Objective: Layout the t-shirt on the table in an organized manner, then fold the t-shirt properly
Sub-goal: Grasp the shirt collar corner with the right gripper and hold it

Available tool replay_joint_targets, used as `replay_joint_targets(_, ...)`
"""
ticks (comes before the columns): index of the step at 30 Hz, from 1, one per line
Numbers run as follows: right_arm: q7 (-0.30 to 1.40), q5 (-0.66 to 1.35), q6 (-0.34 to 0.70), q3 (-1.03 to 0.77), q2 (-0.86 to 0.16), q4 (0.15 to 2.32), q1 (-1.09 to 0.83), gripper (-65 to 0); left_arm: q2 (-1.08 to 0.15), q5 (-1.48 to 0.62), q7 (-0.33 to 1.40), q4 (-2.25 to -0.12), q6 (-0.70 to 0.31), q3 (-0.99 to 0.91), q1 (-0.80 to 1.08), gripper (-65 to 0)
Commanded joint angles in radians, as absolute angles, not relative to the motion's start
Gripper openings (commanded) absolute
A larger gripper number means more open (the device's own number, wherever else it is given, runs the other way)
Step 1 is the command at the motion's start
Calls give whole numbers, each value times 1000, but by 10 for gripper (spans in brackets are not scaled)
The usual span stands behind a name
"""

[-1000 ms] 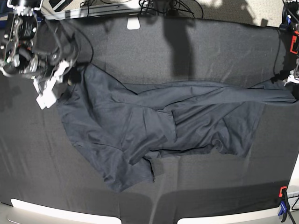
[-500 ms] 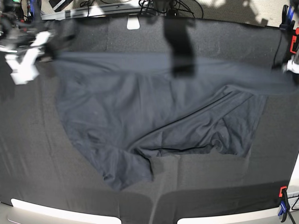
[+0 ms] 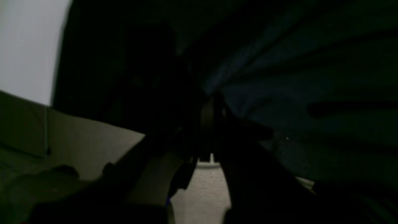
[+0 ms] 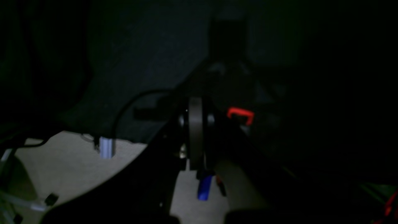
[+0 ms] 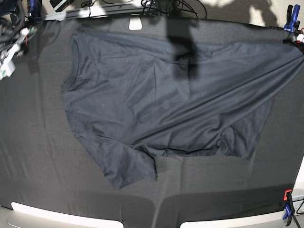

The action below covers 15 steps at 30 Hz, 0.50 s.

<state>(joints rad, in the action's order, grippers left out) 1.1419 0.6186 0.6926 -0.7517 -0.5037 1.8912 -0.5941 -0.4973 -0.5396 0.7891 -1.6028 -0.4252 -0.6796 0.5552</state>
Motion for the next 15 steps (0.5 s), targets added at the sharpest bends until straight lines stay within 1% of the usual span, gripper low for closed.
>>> replay_joint_targets(1, 1128, 624, 698, -761, -527, 1905, -597, -650, -516, -552, 789, -1618, -435, -686, 563, -650)
replay_joint_targets(5, 1124, 648, 698, -761, -527, 1905, -595, -650, -517, -586, 788, -1618, -435, -686, 564, -650)
replay_joint_targets(7, 1121, 739, 698, -761, -527, 1905, -595, -650, -516, -626, 788, -1618, -436, -686, 564, -650)
replay_joint_targets(10, 1128, 948, 698, -761, -526, 1905, -596, -650, -516, -664, 788, -1618, -438, -686, 562, -650)
replay_joint_targets(11, 1128, 1021, 698, -761, -526, 1905, -596, -629, -516, -664, 788, -1618, -438, -686, 562, -650)
replay_joint_targets(13, 1128, 1166, 698, -761, -526, 1905, -596, -563, -516, -664, 786, -1618, -437, -686, 560, -650)
replay_joint_targets(15, 1128, 1271, 698, -757, -526, 1906, -595, -526, -516, -664, 785, -1618, -438, -686, 559, -650)
